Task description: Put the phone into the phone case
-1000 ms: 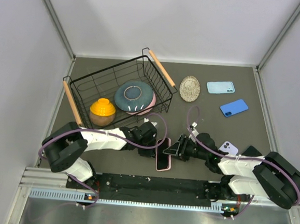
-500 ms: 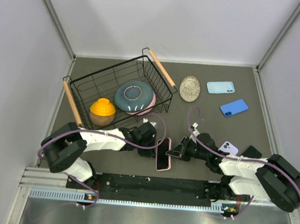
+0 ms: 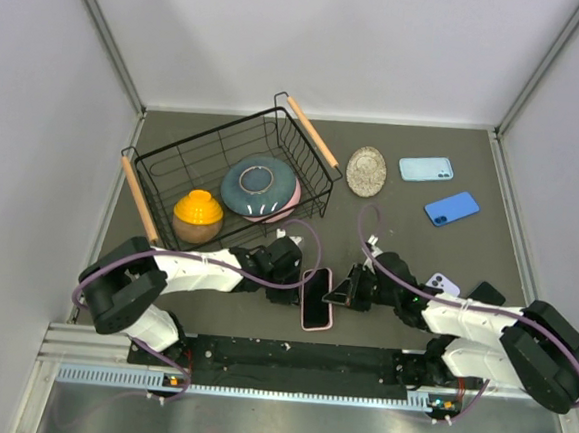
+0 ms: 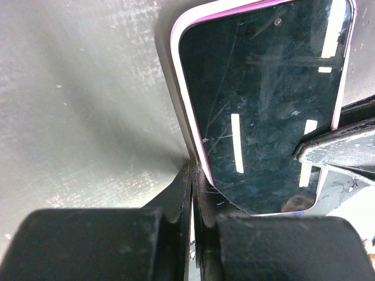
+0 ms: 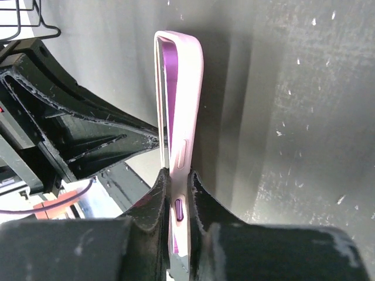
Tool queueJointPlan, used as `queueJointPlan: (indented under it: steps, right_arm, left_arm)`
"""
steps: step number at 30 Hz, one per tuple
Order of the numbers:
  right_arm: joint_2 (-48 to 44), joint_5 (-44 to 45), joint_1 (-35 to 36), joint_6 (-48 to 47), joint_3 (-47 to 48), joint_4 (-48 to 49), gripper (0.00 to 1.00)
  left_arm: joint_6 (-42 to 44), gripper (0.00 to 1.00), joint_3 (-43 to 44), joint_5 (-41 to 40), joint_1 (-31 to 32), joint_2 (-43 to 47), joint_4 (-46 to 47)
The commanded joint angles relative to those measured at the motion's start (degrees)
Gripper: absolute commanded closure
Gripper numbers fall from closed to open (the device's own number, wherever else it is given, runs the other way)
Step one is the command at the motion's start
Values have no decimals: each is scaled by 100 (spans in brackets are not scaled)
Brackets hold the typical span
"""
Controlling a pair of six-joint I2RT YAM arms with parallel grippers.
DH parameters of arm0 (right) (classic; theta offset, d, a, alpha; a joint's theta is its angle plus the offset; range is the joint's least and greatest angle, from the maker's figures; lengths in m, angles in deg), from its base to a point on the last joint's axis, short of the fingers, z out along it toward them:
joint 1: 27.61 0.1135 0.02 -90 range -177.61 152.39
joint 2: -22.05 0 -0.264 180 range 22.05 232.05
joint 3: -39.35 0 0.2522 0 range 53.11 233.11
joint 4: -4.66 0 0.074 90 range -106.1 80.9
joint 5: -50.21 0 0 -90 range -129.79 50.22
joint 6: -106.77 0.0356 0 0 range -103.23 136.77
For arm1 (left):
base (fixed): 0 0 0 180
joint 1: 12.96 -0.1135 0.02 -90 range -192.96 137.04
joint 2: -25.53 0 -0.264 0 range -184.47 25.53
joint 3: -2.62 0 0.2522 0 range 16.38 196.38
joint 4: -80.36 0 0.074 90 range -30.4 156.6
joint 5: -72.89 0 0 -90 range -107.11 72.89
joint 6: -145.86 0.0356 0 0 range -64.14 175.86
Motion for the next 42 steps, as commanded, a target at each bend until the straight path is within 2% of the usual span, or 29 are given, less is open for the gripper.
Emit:
queueJointPlan:
  steps: [1,2,5,6,7,9,13,19,23,27,31,38,42]
  right_arm:
    - [38,52,44,-266,228,131,100]
    - [12,34,44,-266,220,167,100]
    - [-119,-10,44,-363,307,18,100]
    - [-285,7,44,-398,333,-43,100]
    - [-408,42,35,-407,334,-79,100]
    - [-837,34,44,-398,299,-123,100]
    - [-1724,77,44,-311,211,-228,100]
    - [-2921,-203,35,110,44,246,100]
    - [-3494,-72,35,305,-44,527,100]
    - [-3635,-194,35,541,-228,1053,100]
    - [-3539,-326,44,1007,-667,2132,100]
    - [-3494,-467,62,868,-660,2162,100]
    - [-3556,-459,62,911,-739,2347,100]
  left_arm:
    - [-8,93,-33,-164,26,282,-90]
    - [27,91,-7,-207,26,414,-160]
    - [89,75,107,-725,8,808,-748]
    - [115,55,116,-735,0,941,-828]
    - [133,50,99,-892,-18,1090,-898]
    - [168,38,72,-719,-27,1582,-864]
    - [221,20,-33,-280,-36,2303,-644]
    - [432,19,-42,169,-53,2990,-240]
    - [318,20,-174,468,-53,3306,146]
    - [-33,20,-664,969,-53,3438,1355]
    - [-271,21,-930,1637,-53,3368,2289]
    - [-289,31,-894,1664,-53,3140,2528]
    - [-412,28,-912,1875,-53,2842,2819]
